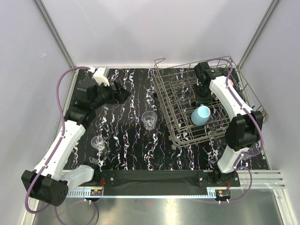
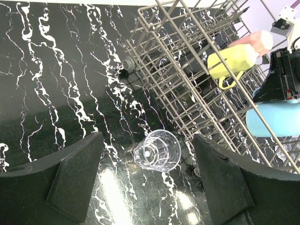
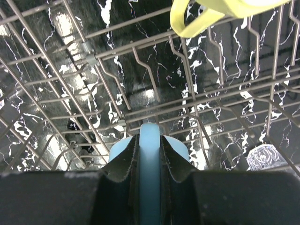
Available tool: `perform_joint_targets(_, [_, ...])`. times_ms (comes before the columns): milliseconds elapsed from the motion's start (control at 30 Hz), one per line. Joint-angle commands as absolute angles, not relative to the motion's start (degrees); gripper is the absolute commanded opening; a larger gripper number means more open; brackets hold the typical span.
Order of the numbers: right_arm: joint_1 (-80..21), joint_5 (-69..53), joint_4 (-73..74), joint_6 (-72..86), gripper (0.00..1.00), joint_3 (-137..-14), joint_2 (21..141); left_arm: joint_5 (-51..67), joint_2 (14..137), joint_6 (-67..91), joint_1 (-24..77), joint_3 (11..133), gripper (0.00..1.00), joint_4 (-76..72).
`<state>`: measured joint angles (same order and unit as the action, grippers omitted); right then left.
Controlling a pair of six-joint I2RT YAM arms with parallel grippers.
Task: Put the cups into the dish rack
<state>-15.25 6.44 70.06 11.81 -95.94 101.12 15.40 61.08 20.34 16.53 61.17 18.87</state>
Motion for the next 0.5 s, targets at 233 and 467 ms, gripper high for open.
perform_joint_targets(233, [-15.03, 5.98, 65.31, 11.52, 0.00, -93.61, 103.80, 16.87, 62.84, 19.51, 16.44, 63.98, 0.84, 17.93])
perform_joint_targets(467, [-15.03, 5.10, 62.49, 12.22, 0.00, -90.36, 105.38, 18.46, 63.63, 20.04, 16.44, 63.81, 0.84, 17.49])
